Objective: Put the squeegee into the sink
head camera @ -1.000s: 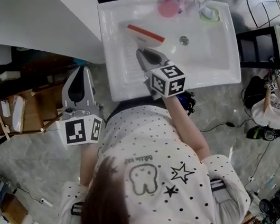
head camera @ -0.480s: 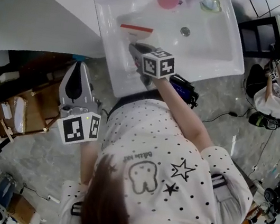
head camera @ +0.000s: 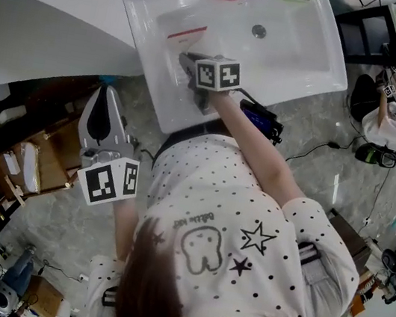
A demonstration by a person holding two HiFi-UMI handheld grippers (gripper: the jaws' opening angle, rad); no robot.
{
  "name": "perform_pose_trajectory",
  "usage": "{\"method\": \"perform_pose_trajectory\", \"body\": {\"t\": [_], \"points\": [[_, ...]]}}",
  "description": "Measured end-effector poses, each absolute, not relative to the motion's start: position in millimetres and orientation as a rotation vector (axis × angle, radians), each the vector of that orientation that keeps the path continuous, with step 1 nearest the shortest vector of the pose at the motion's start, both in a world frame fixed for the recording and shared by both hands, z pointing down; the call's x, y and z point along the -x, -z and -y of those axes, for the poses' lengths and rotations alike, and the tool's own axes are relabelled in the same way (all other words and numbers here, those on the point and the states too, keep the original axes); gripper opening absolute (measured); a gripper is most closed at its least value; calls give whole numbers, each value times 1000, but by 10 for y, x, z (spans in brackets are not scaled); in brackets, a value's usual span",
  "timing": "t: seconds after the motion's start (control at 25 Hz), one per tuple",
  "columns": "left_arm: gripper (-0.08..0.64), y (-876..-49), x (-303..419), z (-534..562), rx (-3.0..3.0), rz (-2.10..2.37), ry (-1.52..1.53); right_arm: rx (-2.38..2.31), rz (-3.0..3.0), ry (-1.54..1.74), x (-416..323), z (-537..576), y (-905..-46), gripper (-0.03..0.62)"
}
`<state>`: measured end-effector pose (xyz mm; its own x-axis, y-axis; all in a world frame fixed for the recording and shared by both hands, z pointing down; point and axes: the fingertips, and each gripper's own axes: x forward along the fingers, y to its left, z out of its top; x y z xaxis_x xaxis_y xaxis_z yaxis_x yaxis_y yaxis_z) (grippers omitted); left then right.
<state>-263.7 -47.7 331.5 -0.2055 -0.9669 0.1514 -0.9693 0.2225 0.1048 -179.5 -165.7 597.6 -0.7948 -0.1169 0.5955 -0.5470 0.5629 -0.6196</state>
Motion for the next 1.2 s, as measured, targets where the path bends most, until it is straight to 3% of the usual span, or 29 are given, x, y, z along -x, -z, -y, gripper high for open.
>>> {"method": "perform_pose_trajectory", "body": {"t": [0.48,1.2], "points": [[-15,-3315,2644,547,-1860,2296,-18,-529,2257,-1259,1810,1647,-6072,25],[-15,-3294,2544,615,-1895,2281,-26,-524,2265,-1122,1796,1687,-6080,28]]}}
